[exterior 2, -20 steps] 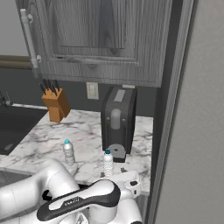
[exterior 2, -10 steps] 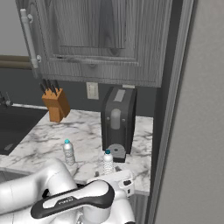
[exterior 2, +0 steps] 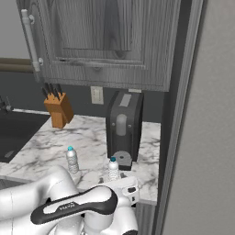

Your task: Take the bottled waters from the counter and place them in the freezer to freeze. Close the freezer door after placing the bottles.

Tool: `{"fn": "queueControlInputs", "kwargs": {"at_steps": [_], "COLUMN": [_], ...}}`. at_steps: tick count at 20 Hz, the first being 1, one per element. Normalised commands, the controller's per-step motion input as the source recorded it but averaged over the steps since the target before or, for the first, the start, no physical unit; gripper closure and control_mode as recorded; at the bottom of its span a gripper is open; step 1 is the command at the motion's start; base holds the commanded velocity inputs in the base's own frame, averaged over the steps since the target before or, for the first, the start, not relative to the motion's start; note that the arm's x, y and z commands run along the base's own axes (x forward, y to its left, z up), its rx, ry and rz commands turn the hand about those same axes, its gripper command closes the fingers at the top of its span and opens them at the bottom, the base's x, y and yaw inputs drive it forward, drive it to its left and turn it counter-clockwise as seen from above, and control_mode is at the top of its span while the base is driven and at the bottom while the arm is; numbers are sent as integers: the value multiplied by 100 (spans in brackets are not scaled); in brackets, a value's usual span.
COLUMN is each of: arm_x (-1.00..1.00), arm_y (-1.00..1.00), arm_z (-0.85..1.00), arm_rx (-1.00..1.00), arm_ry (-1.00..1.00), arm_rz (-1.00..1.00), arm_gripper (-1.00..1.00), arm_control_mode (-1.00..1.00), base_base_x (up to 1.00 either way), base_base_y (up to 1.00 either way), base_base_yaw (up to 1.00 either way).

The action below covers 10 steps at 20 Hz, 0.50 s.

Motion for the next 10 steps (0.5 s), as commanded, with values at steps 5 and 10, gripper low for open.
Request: {"fn": "queueControlInputs", "kwargs": {"at_steps": [5,10], "arm_x": [19,28], "arm_y": [-3,-1], "arm_z": [0,0], "arm_rx": [3,5], "arm_ry": [3,3], "arm_rz": [0,0], "arm_gripper": [-100,-100], "arm_control_mode": [-100,-100], "base_base_x": [0,0], "base_base_y": [0,0], "base_base_yaw": [0,0]}}
